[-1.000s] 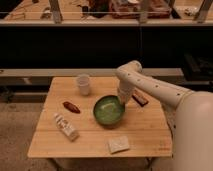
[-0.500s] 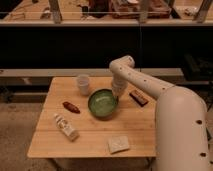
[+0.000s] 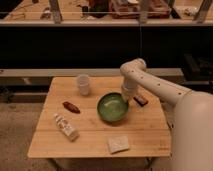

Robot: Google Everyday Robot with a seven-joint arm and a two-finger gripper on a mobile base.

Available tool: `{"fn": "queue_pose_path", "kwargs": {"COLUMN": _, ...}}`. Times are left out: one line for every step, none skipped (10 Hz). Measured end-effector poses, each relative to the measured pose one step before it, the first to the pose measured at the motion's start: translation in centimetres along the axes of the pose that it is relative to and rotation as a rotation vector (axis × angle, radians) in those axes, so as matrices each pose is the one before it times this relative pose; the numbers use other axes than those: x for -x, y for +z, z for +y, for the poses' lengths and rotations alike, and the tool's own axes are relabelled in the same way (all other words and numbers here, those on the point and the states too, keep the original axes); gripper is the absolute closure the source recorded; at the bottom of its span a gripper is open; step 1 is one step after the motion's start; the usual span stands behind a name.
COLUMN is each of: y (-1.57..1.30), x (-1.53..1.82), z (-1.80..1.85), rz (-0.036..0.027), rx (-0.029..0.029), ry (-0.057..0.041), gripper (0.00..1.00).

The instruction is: Drag the ceramic bowl in a circle

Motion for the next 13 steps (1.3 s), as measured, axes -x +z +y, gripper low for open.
{"fn": "queue_pose_path", "kwargs": {"y": -0.07, "x": -0.336, "z": 0.378, "rz": -0.00235, "rx": -0.00995, "ry": 0.03647, "gripper": 1.0}}
{"fn": "queue_pose_path", "kwargs": {"y": -0.039, "x": -0.914, "z": 0.719, "rz": -0.0019, "rx": -0.01303, "ry": 0.06014, "gripper": 1.0}}
{"fn": "queue_pose_path", "kwargs": {"y": -0.044, "x": -1.27, "z": 0.756, "rz": 0.00173, "rx": -0.01444, "ry": 0.06088, "gripper": 1.0}}
{"fn": "queue_pose_path", "kwargs": {"y": 0.016, "x": -0.429, "z": 0.989, "rz": -0.00974, "rx": -0.00624, "ry": 0.05047, "gripper": 1.0}}
{"fn": "queue_pose_path", "kwargs": {"y": -0.007, "x": -0.109, "z": 2.01, "rz": -0.00818, "rx": 0.01781, "ry": 0.04929, "gripper": 1.0}}
{"fn": "queue_pose_path", "kwargs": {"y": -0.025, "x": 0.321, "z": 2.273, "rz": -0.01124, "rx": 0.01441, "ry": 0.04651, "gripper": 1.0}}
{"fn": "queue_pose_path", "kwargs": {"y": -0.119, "x": 0.915, "z": 2.835, "rz": -0.01164, "rx": 0.01449, "ry": 0.05506, "gripper": 1.0}}
{"fn": "queue_pose_path", "kwargs": {"y": -0.223, "x": 1.312, "z": 1.947, "rz": -0.00721, "rx": 0.01026, "ry": 0.03591, "gripper": 1.0}}
{"fn": "queue_pose_path", "kwargs": {"y": -0.179, "x": 1.399, "z": 1.331, "rz": -0.00333, "rx": 0.00633, "ry": 0.02332, "gripper": 1.0}}
{"fn": "queue_pose_path", "kwargs": {"y": -0.294, "x": 2.527, "z": 1.787, "rz": -0.00154, "rx": 0.01619, "ry": 0.02425, "gripper": 1.0}}
{"fn": "queue_pose_path", "kwargs": {"y": -0.061, "x": 2.263, "z": 0.921, "rz": -0.00608, "rx": 0.01017, "ry": -0.00261, "gripper": 1.0}}
{"fn": "queue_pose_path", "kwargs": {"y": 0.02, "x": 1.766, "z": 0.159, "rz": -0.00509, "rx": 0.00238, "ry": -0.0187, "gripper": 1.0}}
{"fn": "queue_pose_path", "kwargs": {"y": 0.251, "x": 2.409, "z": -0.335, "rz": -0.01016, "rx": -0.00067, "ry": -0.05966, "gripper": 1.0}}
